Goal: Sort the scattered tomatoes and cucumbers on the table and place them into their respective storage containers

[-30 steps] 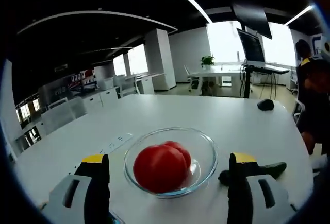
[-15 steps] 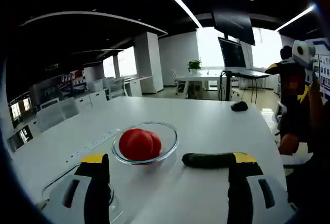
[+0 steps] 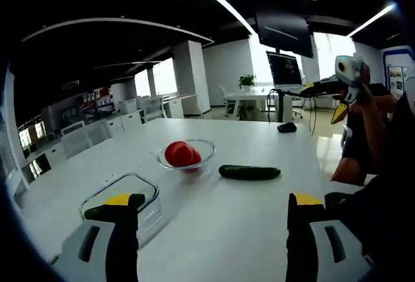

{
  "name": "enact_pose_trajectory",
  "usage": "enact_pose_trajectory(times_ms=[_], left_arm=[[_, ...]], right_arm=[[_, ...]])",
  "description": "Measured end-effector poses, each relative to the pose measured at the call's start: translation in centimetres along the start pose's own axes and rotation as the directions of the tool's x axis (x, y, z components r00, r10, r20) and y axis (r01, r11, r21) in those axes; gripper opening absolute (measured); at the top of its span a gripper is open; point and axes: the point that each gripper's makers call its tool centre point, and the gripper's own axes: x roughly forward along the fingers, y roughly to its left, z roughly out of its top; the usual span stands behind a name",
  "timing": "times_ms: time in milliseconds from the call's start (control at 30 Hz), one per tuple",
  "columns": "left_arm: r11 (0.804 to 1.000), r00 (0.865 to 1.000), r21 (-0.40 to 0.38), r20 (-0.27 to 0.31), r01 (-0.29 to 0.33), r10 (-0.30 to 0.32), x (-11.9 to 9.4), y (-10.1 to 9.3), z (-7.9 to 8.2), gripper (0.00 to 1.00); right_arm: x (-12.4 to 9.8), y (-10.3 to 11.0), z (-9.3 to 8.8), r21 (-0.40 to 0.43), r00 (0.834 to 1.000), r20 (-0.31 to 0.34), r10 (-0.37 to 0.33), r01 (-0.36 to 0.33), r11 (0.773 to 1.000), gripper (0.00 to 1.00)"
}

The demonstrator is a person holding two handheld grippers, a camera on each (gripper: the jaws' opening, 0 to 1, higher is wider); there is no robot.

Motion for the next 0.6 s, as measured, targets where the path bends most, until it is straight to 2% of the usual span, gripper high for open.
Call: enact_pose_trajectory(times_ms=[100, 233, 400, 600], left_arm=[[0.999, 1.000, -0.048, 0.012, -0.015, 0.016, -2.0, 0.3, -0.7, 0.95], [0.993, 0.997, -0.094, 0.022, -0.067, 0.069, -4.5, 0.8, -1.8, 0.95], [0.989, 0.994, -0.108, -0.013, -0.105, 0.105, -7.1, 1.0, -3.3, 0.95], [0.991, 0.993, -0.100, -0.080, -0.093, 0.086, -9.4, -0.2, -5.0, 0.95]], right_arm=[[0.4, 0.3, 0.0, -0.001, 1.000, 0.001, 0.008, -0.008, 1.000, 0.83], [0.6, 0.6, 0.1, -0.003, 1.000, 0.005, 0.019, -0.019, 1.000, 0.83], [0.9, 1.1, -0.1, 0.002, 1.000, 0.007, 0.027, -0.027, 1.000, 0.83], [1.6, 1.7, -0.4, 0.003, 0.999, -0.001, 0.048, -0.048, 0.999, 0.83]])
